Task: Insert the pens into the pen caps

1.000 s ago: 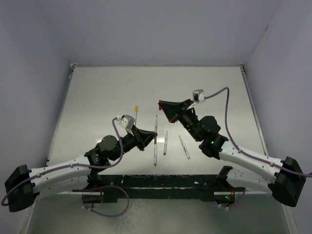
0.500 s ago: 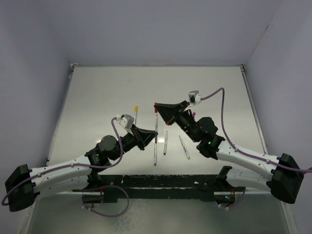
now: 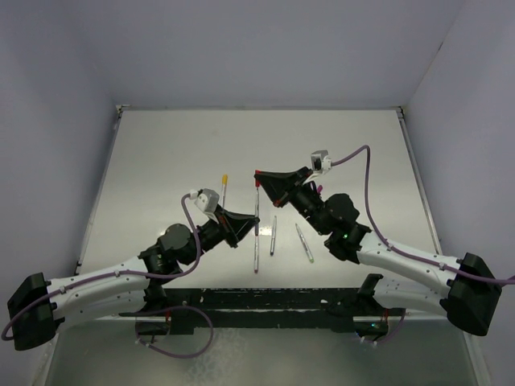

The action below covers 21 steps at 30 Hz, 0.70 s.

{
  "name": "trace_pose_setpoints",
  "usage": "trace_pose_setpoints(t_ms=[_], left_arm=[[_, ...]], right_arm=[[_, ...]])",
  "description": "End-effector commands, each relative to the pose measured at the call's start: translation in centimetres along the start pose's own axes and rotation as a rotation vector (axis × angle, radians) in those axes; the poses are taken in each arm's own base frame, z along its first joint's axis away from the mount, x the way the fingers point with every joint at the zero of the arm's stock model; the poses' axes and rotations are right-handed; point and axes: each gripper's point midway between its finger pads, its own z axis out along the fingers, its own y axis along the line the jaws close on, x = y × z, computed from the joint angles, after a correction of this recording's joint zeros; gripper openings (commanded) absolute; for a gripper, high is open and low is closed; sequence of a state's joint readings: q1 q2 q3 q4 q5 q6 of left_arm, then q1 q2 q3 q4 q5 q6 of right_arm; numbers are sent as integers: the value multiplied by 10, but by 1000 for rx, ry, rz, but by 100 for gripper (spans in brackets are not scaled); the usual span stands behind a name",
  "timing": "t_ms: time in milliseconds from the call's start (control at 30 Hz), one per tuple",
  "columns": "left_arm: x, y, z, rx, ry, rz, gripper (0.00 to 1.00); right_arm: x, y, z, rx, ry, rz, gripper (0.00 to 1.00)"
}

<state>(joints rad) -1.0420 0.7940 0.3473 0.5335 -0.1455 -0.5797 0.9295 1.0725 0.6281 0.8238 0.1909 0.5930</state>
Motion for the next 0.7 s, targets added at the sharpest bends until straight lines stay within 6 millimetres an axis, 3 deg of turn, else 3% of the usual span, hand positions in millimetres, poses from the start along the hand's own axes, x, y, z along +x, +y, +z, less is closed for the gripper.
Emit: trace_pose_setpoints(t_ms=[0,667], left_arm=[[-13,-4,-1,11,-49,10,0],[-10,-2,0,5,-44,8,0]], right_arm=[[-17,13,0,-43,-61,24,0],[-14,16,3,-51,-68,43,0]])
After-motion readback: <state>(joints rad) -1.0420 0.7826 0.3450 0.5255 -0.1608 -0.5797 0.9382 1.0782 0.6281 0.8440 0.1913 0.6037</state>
